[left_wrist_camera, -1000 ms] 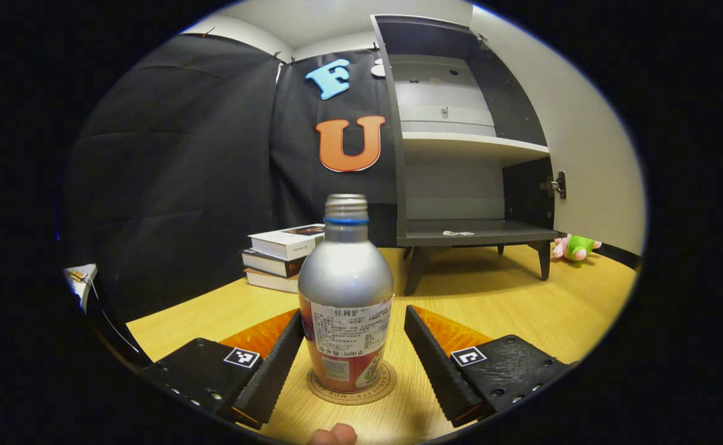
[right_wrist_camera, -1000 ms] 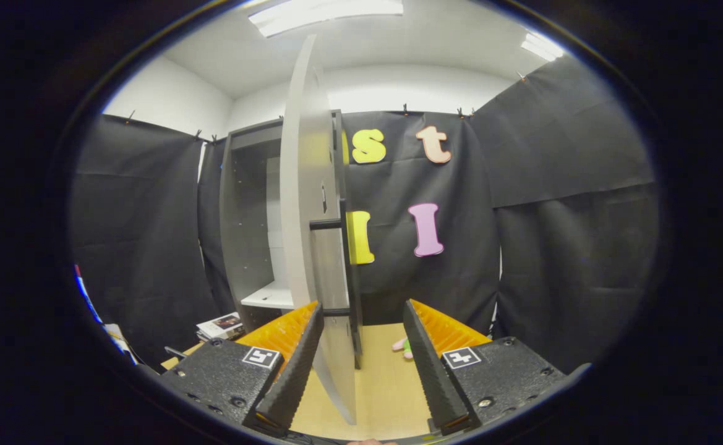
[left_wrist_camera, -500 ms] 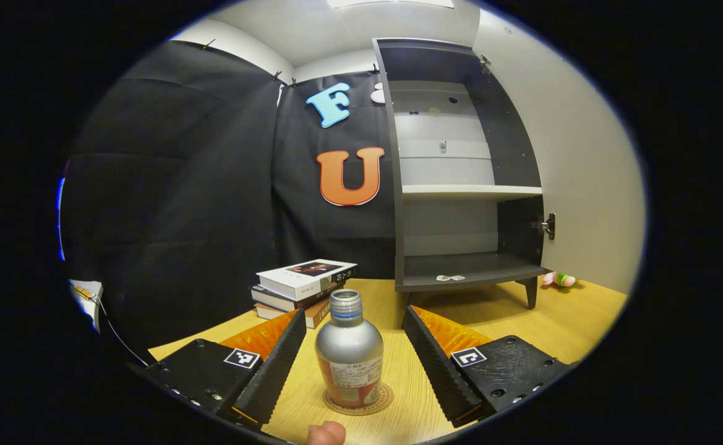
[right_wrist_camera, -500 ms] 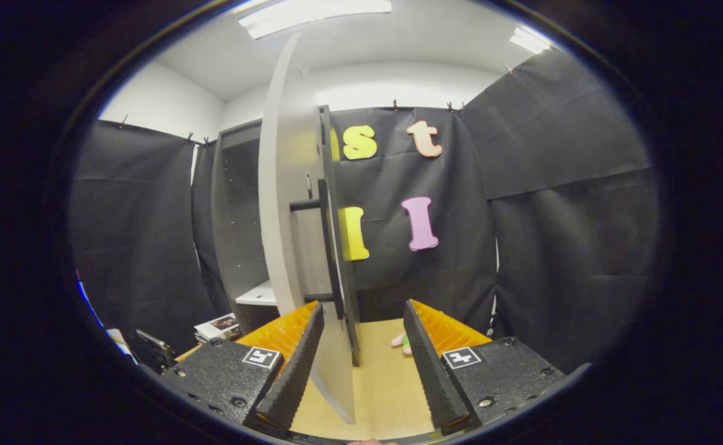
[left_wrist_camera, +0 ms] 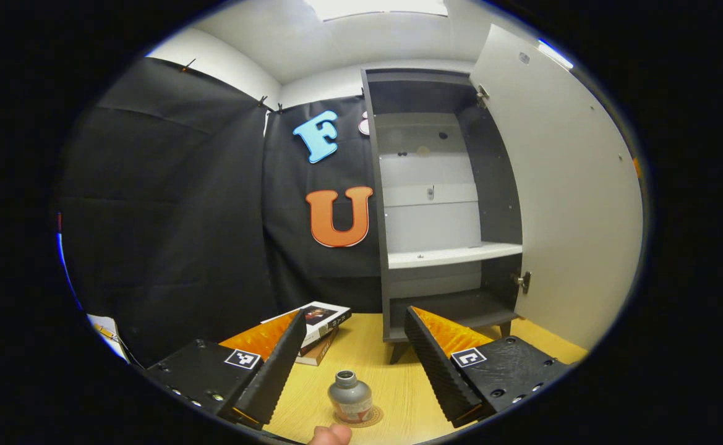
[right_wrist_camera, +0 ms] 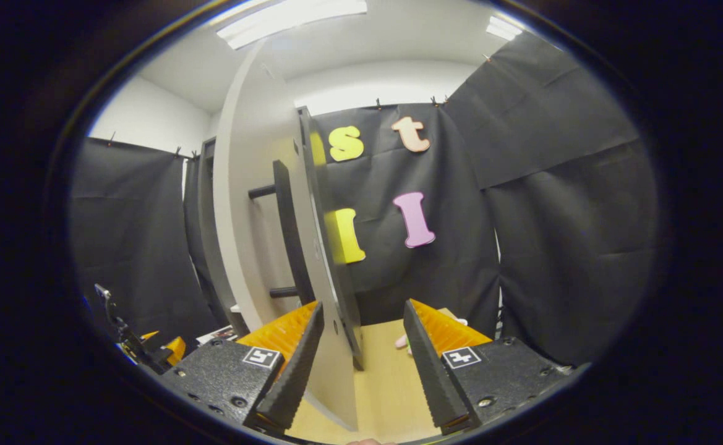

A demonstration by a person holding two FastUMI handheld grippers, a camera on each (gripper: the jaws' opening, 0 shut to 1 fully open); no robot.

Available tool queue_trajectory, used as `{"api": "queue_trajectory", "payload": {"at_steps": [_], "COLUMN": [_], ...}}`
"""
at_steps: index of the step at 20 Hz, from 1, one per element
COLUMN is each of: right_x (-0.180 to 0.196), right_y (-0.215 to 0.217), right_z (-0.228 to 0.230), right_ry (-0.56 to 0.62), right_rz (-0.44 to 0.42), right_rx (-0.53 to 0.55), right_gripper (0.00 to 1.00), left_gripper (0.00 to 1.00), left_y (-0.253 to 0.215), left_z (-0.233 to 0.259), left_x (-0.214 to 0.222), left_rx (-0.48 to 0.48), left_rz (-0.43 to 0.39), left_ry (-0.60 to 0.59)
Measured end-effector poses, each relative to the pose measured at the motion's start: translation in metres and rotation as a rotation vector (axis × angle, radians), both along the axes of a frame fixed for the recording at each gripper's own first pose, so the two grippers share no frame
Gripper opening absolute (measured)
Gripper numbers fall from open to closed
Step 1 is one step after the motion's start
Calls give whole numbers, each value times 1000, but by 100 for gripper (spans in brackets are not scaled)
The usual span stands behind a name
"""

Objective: Open the cabinet door with the right hand, grasp the bottle in the cabinet with the left hand and place it on the coaster, then close the cabinet door with the right hand.

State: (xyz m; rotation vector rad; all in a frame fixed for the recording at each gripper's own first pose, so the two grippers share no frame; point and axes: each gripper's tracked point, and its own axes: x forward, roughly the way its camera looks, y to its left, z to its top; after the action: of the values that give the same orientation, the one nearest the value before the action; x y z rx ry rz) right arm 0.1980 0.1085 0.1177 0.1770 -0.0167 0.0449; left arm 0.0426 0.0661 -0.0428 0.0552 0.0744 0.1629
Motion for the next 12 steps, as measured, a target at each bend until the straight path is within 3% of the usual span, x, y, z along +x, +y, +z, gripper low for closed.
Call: {"api": "queue_trajectory", "payload": {"at_steps": [3,7,10,12], "right_x": [11,17,19,22], "right_y": [-8,-5,-8,3], "right_z": [2,25,32,31], "right_ry": [-17,-73,-88,-71], "right_rz": [-32,-20,-25,31], "right_rx": [-22,-17,-34,-41], "right_gripper": [80,80,81,78], "left_gripper": [96,96,96,96], "left_y": [-9,-13,-22,-29], "left_z": [43,98,114,114], "left_x": [0,-3,-5,-4], "left_rx": [-42,-1,11,-3], "left_rz": [1,-18,-32,-67], "left_ry": [-39,-93,-92,-85]}}
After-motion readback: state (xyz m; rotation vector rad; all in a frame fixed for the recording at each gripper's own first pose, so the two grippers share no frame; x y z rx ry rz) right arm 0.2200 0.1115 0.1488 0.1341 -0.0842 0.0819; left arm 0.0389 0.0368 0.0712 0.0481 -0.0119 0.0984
